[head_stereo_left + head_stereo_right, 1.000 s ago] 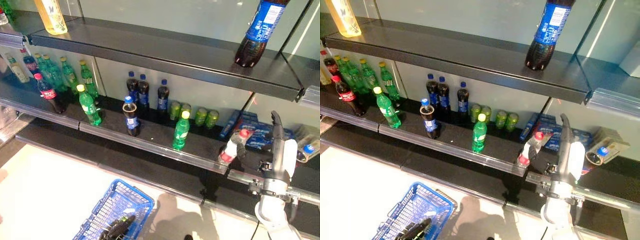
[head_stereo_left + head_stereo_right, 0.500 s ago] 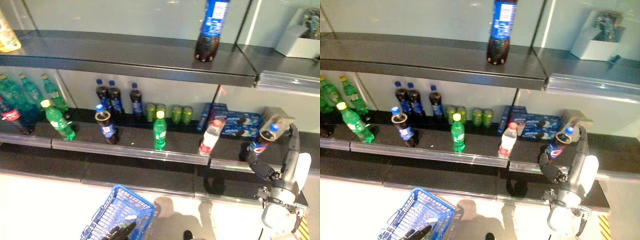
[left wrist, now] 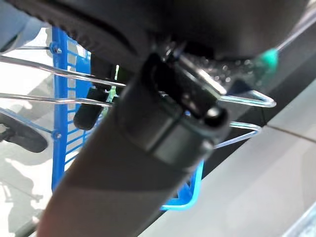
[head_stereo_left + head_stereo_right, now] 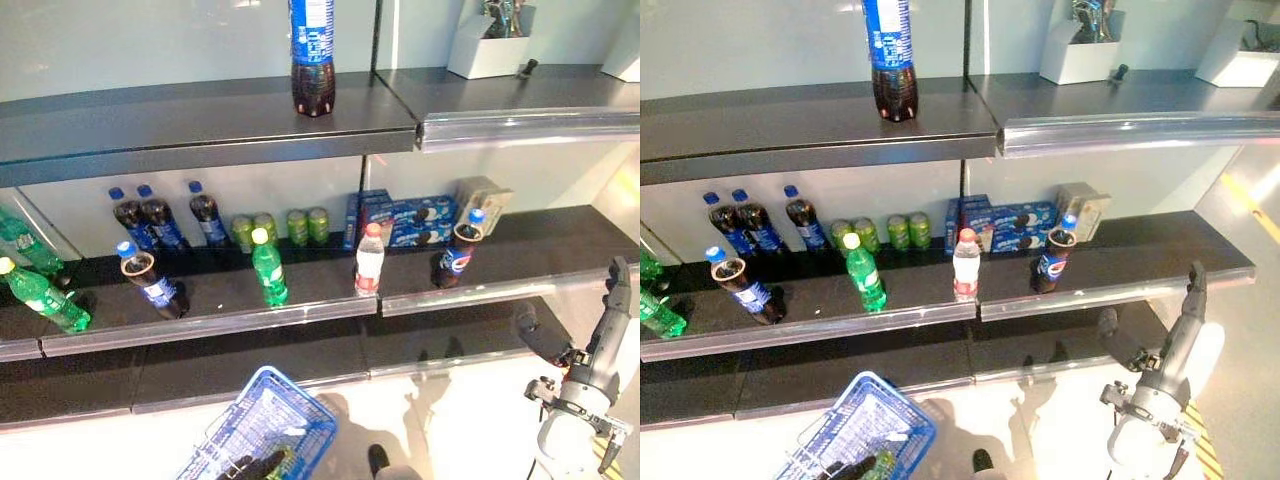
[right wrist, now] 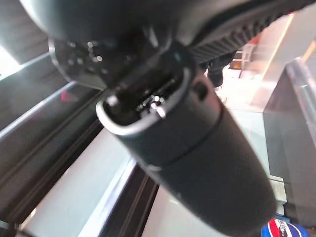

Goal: Pick up the drink and place into the basket.

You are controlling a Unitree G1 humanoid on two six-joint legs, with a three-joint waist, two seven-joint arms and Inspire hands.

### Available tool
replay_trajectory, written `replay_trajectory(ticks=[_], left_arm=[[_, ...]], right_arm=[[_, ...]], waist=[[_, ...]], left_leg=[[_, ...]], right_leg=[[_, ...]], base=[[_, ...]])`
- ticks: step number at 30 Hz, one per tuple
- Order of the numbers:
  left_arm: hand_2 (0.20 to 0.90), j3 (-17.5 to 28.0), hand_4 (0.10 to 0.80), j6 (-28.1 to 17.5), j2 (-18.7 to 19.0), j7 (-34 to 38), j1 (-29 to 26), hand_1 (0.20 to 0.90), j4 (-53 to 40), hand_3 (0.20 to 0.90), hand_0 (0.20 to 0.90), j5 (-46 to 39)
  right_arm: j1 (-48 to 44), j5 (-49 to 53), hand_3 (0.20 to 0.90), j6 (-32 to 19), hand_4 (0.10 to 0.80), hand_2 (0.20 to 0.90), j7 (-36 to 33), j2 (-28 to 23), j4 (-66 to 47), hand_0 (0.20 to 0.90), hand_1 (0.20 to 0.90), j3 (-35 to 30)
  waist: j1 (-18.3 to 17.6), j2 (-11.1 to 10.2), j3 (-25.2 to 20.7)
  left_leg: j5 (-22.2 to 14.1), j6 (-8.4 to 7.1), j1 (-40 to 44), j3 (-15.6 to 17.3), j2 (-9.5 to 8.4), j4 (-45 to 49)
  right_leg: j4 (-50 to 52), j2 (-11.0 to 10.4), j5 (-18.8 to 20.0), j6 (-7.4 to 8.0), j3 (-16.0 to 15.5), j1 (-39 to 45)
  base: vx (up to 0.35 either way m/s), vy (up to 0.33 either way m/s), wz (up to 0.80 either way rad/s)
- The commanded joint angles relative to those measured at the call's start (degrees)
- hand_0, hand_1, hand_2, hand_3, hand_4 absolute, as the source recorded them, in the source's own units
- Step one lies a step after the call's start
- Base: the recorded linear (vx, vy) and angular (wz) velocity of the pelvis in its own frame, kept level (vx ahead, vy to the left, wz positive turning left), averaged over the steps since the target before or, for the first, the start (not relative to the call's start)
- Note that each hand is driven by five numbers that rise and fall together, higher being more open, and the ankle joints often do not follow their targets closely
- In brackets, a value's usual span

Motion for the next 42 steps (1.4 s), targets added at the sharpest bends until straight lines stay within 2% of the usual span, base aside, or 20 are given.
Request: replay_trajectory(ticks=[1, 6, 13, 21, 24, 27, 34, 42], left_arm=[[0.3, 1.97, 0.1, -5.55, 2.47, -2.4, -3.25, 0.3, -3.77, 0.2, 0.3, 1.78], [0.3, -0.51, 0.1, -5.84, 2.23, -1.99, -6.05, 0.3, -4.16, 0.2, 0.3, 0.1], [0.3, -4.85, 0.1, -9.61, -0.76, -4.62, -9.56, 0.3, -4.68, 0.2, 0.3, -3.21], [0.3, -7.93, 0.1, -12.45, -1.65, -4.79, -13.97, 0.3, -5.65, 0.2, 0.3, -7.38], [0.3, -8.18, 0.1, -12.58, -1.61, -4.91, -14.55, 0.3, -5.68, 0.2, 0.3, -7.83], [0.3, -8.64, 0.1, -12.31, -1.82, -4.29, -16.03, 0.3, -6.11, 0.2, 0.3, -8.32], [0.3, -9.02, 0.1, -11.31, -1.97, -4.1, -16.07, 0.3, -6.52, 0.2, 0.3, -7.04], [0.3, -9.63, 0.1, -10.65, -1.86, -4.4, -16.84, 0.3, -7.18, 0.2, 0.3, -6.42]], right_arm=[[-7.84, 0.6, 0.9, -5.65, 0.8, 0.9, 0.34, -1.64, -4.18, 0.9, 0.9, -3.17], [-14.32, 1.77, 0.9, -5.57, 0.8, 0.9, 0.21, -3.99, -2.21, 0.9, 0.9, -2.18], [-21.1, 4.56, 0.9, -6.8, 0.8, 0.9, 1.15, -7.83, -1.41, 0.9, 0.9, -2.03], [-29.17, 3.12, 0.9, -7.38, 0.8, 0.9, -1.6, -9.41, 0.73, 0.9, 0.9, -1.47], [-30.68, 2.31, 0.9, -7.05, 0.8, 0.9, -2.21, -9.47, 1.02, 0.9, 0.9, -1.2], [-36.03, 1.16, 0.9, -5.59, 0.8, 0.9, -3.43, -9.66, 2.08, 0.9, 0.9, -0.62], [-39.87, 2.24, 0.9, -4.2, 0.8, 0.9, -3.32, -10.03, 2.57, 0.9, 0.9, -1.68], [-45.6, 2.86, 0.9, -2.5, 0.8, 0.9, -2.47, -10.7, 2.52, 0.9, 0.9, -2.04]], waist=[[0.51, -0.13, 2.07], [0.82, 1.32, 4.29], [0.34, 4.55, 9.11], [-0.15, 7.03, 14.96], [-0.05, 7.35, 15.66], [0.45, 8.34, 17.93], [1.44, 9.11, 18.89], [2.2, 9.67, 19.55]], left_leg=[[-3.83, 5.54, -2.01, -3.29, -0.52, 3.27], [-3.45, 5.36, -5.11, -4.66, -0.47, 4.61], [-2.86, 4.06, -9.92, -6.0, -0.65, 8.46], [-1.64, 3.15, -16.11, -7.64, -0.86, 12.04], [-1.49, 3.09, -16.73, -7.85, -0.99, 12.18], [-1.01, 2.94, -19.4, -8.72, -1.55, 13.4], [-0.73, 2.72, -20.97, -10.08, -2.09, 14.71], [-0.06, 2.39, -22.33, -10.59, -1.87, 15.95]], right_leg=[[4.37, -3.63, -4.01, 2.97, -0.67, 0.29], [6.6, -3.26, -4.9, 2.1, -0.92, -2.49], [10.41, -3.12, -6.88, -0.04, -1.91, -6.89], [13.49, -3.59, -7.75, -1.46, -2.76, -11.72], [13.82, -3.73, -7.77, -1.56, -2.93, -12.41], [15.65, -4.05, -8.06, -2.06, -3.72, -14.99], [16.68, -4.27, -8.69, -2.85, -4.84, -15.5], [17.78, -4.08, -9.26, -3.55, -5.38, -16.43]], base=[[-0.031, -0.05, -0.18], [-0.092, -0.041, -0.2], [-0.086, 0.044, 0.05], [-0.116, 0.03, 0.05], [-0.096, 0.013, 0.08], [-0.101, 0.003, 0.14], [-0.015, -0.028, 0.07], [0.003, -0.025, 0.08]])
